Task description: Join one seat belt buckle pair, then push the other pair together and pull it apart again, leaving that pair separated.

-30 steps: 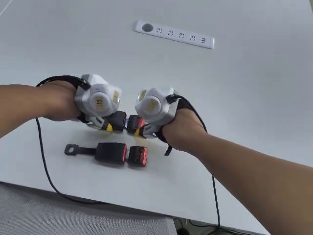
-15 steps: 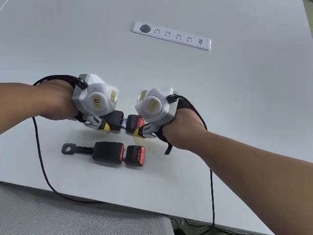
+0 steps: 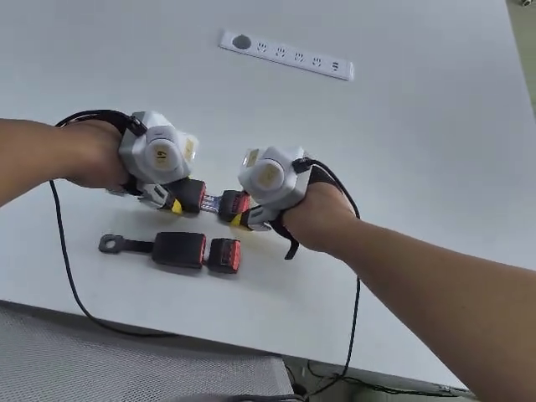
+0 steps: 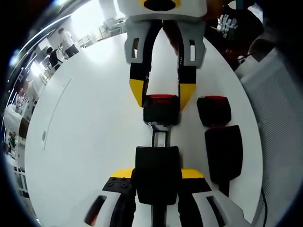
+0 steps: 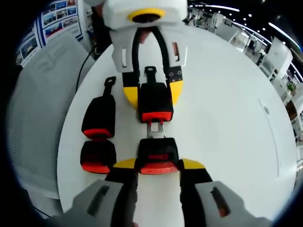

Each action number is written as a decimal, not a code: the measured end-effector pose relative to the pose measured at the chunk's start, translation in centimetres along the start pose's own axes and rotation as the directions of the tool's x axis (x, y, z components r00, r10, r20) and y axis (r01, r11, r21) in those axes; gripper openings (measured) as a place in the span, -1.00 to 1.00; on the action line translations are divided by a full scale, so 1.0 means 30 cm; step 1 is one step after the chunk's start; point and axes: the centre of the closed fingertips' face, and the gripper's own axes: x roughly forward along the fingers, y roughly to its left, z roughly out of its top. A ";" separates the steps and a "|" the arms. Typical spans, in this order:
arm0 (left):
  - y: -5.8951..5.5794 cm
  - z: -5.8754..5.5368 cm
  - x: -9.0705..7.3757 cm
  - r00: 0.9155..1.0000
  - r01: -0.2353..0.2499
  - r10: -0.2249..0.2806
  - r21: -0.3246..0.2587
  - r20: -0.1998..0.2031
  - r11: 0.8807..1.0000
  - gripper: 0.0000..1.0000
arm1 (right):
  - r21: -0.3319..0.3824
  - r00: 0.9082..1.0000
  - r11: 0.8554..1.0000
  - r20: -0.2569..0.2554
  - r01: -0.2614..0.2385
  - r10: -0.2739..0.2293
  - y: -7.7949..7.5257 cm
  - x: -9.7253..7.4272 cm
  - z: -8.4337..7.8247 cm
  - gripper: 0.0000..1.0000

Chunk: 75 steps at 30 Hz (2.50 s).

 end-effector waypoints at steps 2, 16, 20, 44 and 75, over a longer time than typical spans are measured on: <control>0.000 -0.001 0.000 1.000 -0.006 0.006 -0.007 -0.004 1.000 -0.33 | 0.014 1.000 1.000 0.002 -0.003 0.003 0.007 -0.013 -0.031 -0.32; 0.002 -0.007 0.002 0.999 -0.031 0.030 -0.028 -0.035 0.999 -0.32 | 0.040 0.997 0.998 -0.060 0.043 -0.041 -0.007 -0.130 -0.243 -0.31; 0.002 -0.010 0.002 0.999 -0.045 0.044 -0.044 -0.028 0.998 -0.32 | 0.047 0.995 0.997 -0.087 0.053 -0.049 -0.007 -0.168 -0.312 -0.30; 0.011 -0.031 -0.069 0.988 -0.143 0.133 -0.150 -0.081 0.978 -0.14 | 0.043 0.971 0.982 -0.164 0.182 -0.173 -0.039 -0.248 -0.405 0.07; -0.332 -0.242 -0.523 0.887 -0.415 0.458 -0.540 -0.060 0.732 0.83 | 0.330 0.924 0.882 0.062 0.338 -0.377 0.243 -0.503 -0.288 0.92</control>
